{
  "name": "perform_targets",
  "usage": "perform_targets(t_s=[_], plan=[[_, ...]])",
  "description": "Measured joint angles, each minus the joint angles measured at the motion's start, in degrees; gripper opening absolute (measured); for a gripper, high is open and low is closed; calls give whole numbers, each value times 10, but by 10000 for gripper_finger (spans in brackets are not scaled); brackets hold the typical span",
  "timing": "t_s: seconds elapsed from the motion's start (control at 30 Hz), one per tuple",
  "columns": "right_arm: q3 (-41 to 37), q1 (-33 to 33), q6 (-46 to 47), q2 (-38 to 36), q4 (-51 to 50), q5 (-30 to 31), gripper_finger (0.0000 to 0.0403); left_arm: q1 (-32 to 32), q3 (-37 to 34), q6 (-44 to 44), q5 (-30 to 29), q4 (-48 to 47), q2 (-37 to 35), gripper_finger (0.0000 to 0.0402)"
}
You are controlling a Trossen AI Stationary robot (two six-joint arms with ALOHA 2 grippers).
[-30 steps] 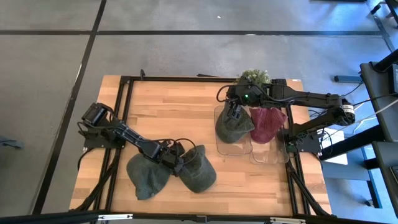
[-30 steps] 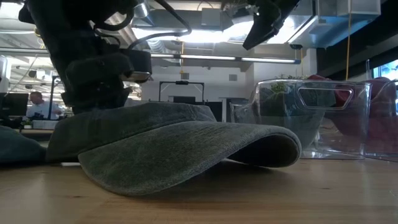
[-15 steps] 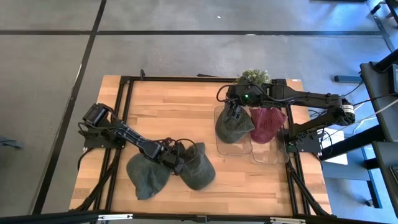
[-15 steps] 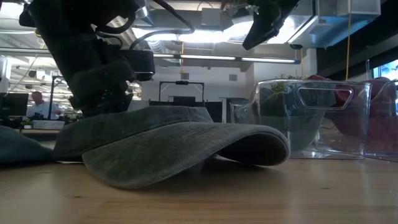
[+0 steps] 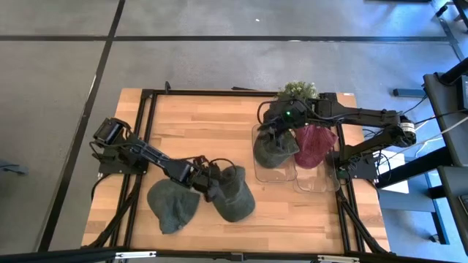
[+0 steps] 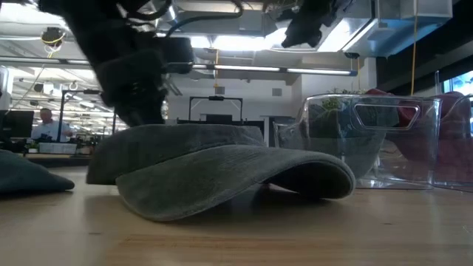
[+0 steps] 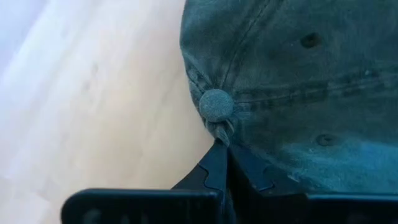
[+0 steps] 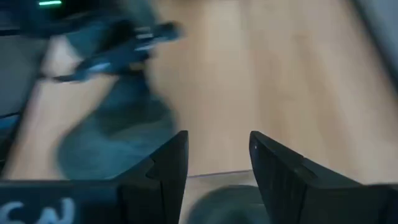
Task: Pick & Place hat
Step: Put the right black cap into the left transparent bin
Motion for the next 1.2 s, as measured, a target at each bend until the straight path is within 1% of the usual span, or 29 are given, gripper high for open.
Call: perform_targets(t_s=[0.1, 0.3, 0.4, 0.5, 0.63, 0.73, 0.97, 1.0, 1.1, 1.2], plan=[[0, 4, -1, 12, 34, -53, 171, 18, 11, 47, -1, -4, -9, 3], [0, 11, 13, 61, 94, -125, 171, 53, 49, 151, -1, -6, -33, 3], [0, 18, 26, 94, 109, -161, 171, 60, 79, 194, -1, -6, -46, 3], [0, 25, 31, 127, 128, -182, 171, 61, 104, 249, -2, -10, -53, 3], [0, 27, 57, 166, 147, -234, 171, 60, 140, 284, -13, -23, -53, 3], [0, 28, 74, 184, 167, -270, 171, 60, 148, 303, -23, -30, -53, 3], [0, 37, 84, 201, 183, -275, 171, 52, 150, 304, -40, -37, -53, 3], [0, 38, 83, 202, 183, -270, 171, 50, 150, 304, -44, -36, -53, 3], [0, 40, 72, 202, 187, -227, 171, 44, 150, 304, -58, -33, -53, 3], [0, 40, 73, 202, 190, -222, 171, 41, 150, 304, -70, -32, -53, 3]])
